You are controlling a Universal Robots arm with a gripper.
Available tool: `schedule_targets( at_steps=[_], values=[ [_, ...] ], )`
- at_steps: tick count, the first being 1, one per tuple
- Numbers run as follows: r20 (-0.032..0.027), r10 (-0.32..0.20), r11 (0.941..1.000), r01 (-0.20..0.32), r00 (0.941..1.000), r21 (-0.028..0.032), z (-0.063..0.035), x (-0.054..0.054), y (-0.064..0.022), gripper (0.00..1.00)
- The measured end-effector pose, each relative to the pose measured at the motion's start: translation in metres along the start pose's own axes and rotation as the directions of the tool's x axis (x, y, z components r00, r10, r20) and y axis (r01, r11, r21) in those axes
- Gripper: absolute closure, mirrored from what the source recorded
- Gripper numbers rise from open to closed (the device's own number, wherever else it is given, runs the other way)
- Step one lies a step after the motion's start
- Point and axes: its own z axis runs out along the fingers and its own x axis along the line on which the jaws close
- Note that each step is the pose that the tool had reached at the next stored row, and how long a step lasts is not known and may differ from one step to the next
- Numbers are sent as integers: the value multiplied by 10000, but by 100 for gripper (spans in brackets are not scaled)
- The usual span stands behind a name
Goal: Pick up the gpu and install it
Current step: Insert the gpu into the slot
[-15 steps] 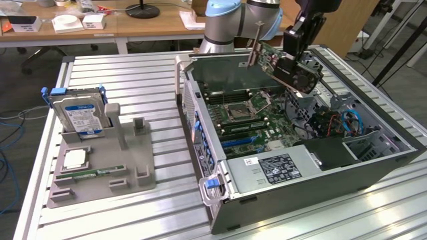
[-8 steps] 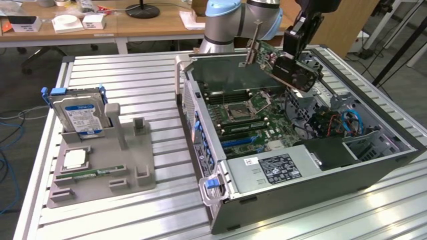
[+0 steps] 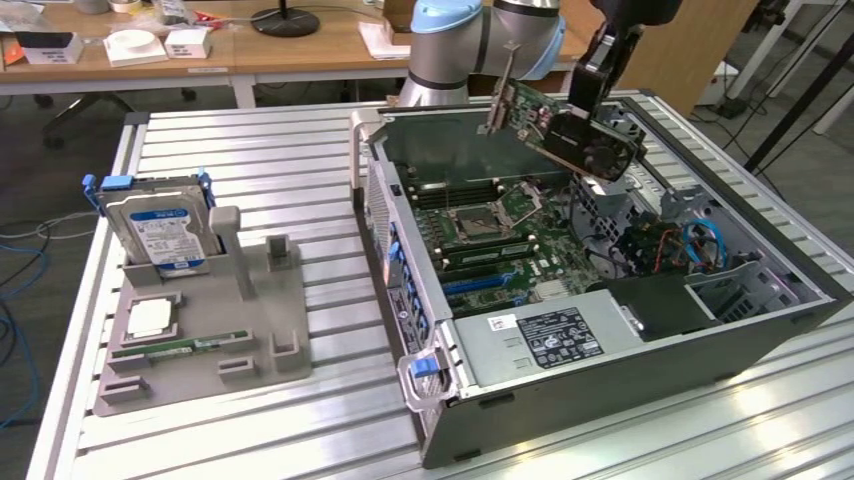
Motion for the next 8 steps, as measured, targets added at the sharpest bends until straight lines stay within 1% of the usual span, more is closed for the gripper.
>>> schedule_targets(
  at_steps=[5, 8],
  values=[
    [-17, -680, 9977, 680, 9977, -17, 0, 0, 0, 74],
    [-18, -761, 9971, 761, 9971, -20, 0, 0, 0, 74]
  ],
)
